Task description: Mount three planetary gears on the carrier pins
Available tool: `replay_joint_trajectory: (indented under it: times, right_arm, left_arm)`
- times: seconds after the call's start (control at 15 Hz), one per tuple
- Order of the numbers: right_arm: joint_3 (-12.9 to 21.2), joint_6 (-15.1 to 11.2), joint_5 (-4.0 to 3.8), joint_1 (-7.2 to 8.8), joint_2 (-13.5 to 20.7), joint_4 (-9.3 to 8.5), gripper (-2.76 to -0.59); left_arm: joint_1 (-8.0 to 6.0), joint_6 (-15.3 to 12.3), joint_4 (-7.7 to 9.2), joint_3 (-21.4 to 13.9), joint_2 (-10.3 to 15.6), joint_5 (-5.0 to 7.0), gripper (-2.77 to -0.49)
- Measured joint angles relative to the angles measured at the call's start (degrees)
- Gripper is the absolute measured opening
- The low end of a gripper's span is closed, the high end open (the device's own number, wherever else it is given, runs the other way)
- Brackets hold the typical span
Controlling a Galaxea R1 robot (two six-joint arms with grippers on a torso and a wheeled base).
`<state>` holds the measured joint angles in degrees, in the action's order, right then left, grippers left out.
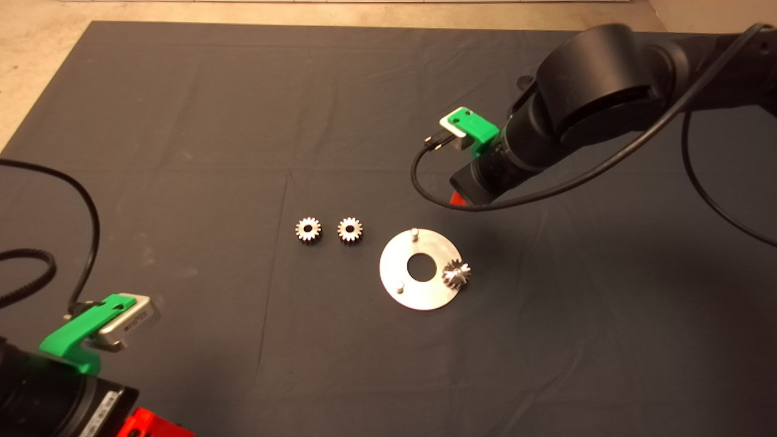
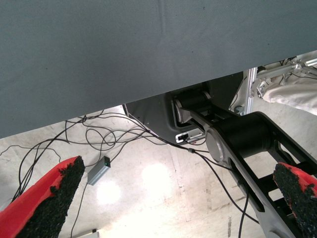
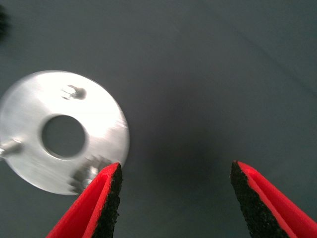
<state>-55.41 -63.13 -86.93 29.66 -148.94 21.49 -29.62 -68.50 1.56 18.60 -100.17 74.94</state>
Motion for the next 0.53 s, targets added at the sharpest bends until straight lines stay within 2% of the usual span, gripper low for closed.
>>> replay_joint_trajectory:
  times: [0.13,0.2,0.27,0.33,0.4,0.47,0.53]
  right_arm:
    - [-0.10,1.03,0.00,0.40,8.32,-1.52,-1.76]
    - [-0.16,1.45,-0.45,1.19,13.50,-3.11,-1.76]
    - [-0.02,1.79,-1.10,1.87,18.52,-5.45,-1.76]
    - [0.84,1.79,-1.82,2.19,21.64,-7.04,-1.76]
    - [3.56,1.73,-1.99,2.58,23.64,-8.82,-1.76]
    - [7.44,0.50,-1.41,2.75,24.77,-9.93,-1.76]
    - [12.75,-1.95,-0.80,2.89,26.17,-11.20,-1.76]
  left_arm:
    - [-0.13,0.01,0.12,0.00,-0.47,0.05,-0.49]
    - [-0.15,0.09,0.09,0.00,-0.93,0.06,-0.49]
    - [-0.15,0.28,0.13,0.00,-1.98,0.09,-0.49]
    - [-0.30,0.37,0.12,0.00,-3.70,0.11,-0.49]
    - [-0.48,0.45,0.11,0.00,-5.55,0.04,-0.49]
    - [-0.61,0.52,0.11,0.00,-6.58,0.01,-0.49]
    - [-0.61,0.56,0.06,0.00,-6.47,0.75,-0.49]
